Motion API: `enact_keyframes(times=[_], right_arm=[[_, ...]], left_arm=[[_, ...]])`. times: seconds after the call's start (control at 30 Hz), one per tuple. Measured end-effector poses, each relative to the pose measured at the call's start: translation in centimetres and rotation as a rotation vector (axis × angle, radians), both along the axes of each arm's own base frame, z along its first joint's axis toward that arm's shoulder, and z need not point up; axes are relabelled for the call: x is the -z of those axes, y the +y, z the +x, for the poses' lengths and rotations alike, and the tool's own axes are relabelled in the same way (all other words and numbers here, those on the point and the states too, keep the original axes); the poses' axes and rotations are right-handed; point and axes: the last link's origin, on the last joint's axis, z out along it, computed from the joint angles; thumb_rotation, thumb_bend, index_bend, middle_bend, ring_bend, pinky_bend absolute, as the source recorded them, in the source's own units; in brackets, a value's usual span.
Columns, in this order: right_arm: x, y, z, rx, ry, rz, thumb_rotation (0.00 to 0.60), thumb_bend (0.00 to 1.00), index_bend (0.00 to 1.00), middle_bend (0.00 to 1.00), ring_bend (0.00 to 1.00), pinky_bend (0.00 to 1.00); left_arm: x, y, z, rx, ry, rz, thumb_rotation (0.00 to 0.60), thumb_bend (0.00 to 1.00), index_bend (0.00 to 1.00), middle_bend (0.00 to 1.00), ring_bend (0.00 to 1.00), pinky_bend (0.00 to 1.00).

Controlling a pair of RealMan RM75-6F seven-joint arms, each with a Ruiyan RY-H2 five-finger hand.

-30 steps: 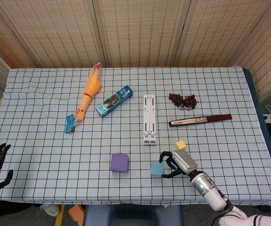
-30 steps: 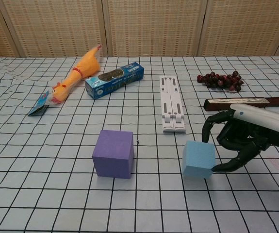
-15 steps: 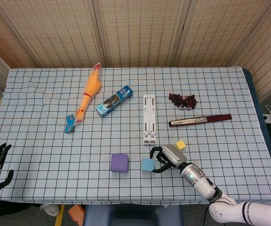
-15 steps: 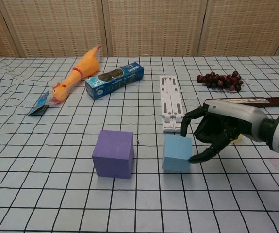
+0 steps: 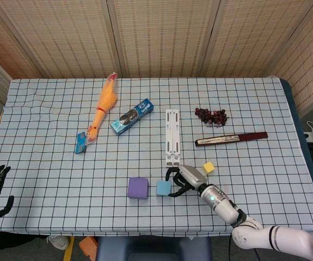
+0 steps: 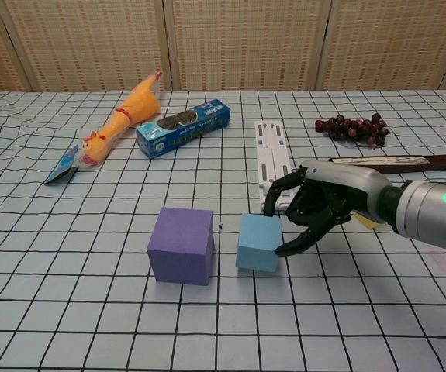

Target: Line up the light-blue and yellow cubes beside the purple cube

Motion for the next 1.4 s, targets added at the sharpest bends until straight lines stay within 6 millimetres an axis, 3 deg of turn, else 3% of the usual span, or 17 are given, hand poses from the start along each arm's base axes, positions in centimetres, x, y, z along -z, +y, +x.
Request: enact_keyframes(times=[1.4], right_arm=[[2.6,-1.5,1.5,0.000,-0.025,0.104,0.600,0.00,0.60,0.89,1.00,1.00]], left_arm=[[-1.2,-1.7,0.7,0.070,-0.035,0.096,0.600,0.45,0.00,0.00,0.03,0.31]])
